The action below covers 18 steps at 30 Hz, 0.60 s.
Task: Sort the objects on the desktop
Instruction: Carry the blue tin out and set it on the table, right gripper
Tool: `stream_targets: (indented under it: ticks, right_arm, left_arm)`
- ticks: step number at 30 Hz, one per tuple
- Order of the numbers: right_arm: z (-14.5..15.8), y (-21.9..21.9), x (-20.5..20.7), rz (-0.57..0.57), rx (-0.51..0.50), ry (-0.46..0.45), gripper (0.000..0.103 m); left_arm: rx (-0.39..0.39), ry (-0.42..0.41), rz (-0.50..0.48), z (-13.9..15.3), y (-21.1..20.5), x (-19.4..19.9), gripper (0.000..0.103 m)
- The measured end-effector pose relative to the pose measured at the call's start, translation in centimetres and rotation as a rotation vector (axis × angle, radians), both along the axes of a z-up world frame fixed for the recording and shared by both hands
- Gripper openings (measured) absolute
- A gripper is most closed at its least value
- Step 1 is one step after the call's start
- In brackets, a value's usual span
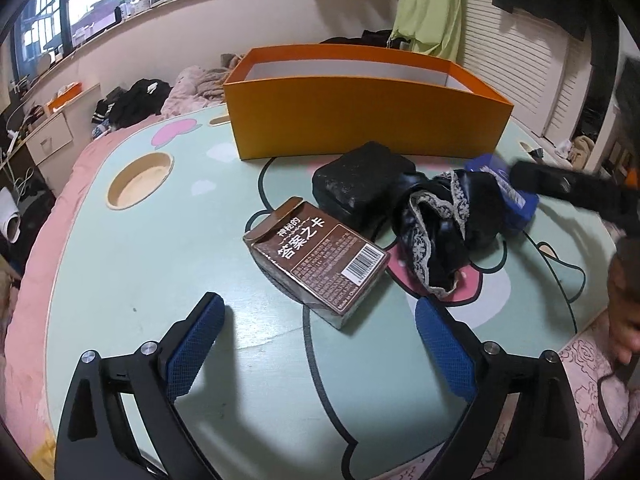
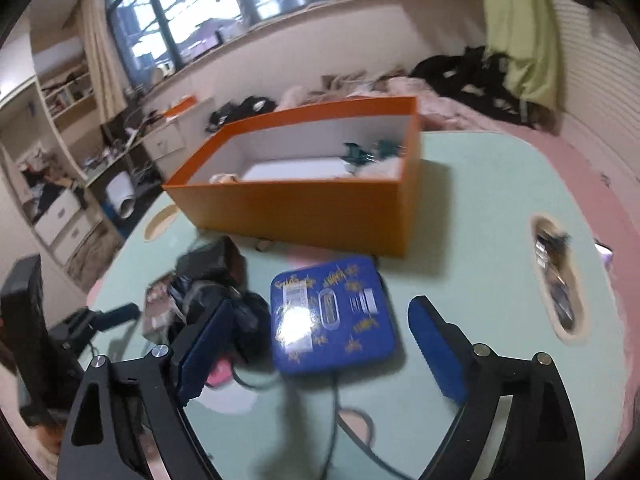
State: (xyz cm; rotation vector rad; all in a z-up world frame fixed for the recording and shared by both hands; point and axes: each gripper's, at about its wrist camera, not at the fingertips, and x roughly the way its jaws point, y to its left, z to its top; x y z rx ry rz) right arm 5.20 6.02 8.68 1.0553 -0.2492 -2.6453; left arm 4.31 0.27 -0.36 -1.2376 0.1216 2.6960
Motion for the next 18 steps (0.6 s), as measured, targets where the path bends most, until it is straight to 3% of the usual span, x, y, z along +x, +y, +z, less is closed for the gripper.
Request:
stream_targets:
  ticks: [5,8,12,18]
  right_arm:
    - [-1.6,-1.0,0.9,0.008,0.101,-0.036,0.091]
    - [-1.9,-1.5,0.5,-0.003,0.136,-0.042,0.101]
    - [-2.7,-2.6,0.1,-0.055,0.278,-0.036,0.103]
    - [-3.0,-2.4,0.3,-0.067,0.272,-0.03,0.103]
  left_arm:
    - [-0.019,-0.041,0.02,0.3,-0.5,-0.2,0.096]
    - [0.013,-0.008,0.042,2.3,-1.3,-0.3,0.096]
    - [0.127,0.004,-0.05,6.9,-0.6,-2.3,0.096]
    - [0.091,-0.016,-0.208,11.3,5.5,-9.0,0.096]
